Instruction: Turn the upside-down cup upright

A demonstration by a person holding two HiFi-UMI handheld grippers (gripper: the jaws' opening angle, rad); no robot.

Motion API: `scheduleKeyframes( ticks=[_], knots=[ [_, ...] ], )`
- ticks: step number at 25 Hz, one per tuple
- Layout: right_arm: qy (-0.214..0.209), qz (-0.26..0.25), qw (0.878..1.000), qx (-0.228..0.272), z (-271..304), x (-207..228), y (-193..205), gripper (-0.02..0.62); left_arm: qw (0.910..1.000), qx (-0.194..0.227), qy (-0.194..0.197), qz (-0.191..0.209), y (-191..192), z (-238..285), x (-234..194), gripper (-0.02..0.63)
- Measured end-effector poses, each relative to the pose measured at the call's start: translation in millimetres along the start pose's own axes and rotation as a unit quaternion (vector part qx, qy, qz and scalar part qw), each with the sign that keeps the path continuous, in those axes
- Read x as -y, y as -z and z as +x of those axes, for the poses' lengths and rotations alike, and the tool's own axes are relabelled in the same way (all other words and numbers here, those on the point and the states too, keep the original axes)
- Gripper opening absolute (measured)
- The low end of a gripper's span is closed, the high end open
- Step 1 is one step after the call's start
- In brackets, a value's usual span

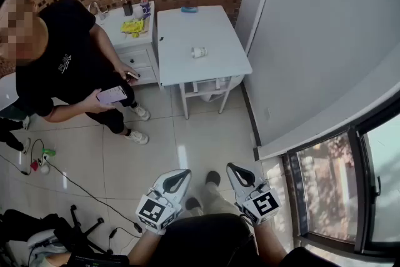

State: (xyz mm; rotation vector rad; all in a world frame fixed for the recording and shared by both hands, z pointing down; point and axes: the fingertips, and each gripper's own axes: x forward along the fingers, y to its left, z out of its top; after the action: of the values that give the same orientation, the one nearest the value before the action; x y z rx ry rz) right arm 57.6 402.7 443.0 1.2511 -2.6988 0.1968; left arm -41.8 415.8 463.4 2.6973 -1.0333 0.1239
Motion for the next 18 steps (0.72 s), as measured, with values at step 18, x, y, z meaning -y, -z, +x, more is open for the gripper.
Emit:
scheduleKeyframes(
  ticks=[18],
  knots=[
    [0.011,0.035,0.999,0.012,67,194,-7,-0.008,0.9991,-0.034,-0.020,0.016,-43,169,-67,0.015]
  ],
)
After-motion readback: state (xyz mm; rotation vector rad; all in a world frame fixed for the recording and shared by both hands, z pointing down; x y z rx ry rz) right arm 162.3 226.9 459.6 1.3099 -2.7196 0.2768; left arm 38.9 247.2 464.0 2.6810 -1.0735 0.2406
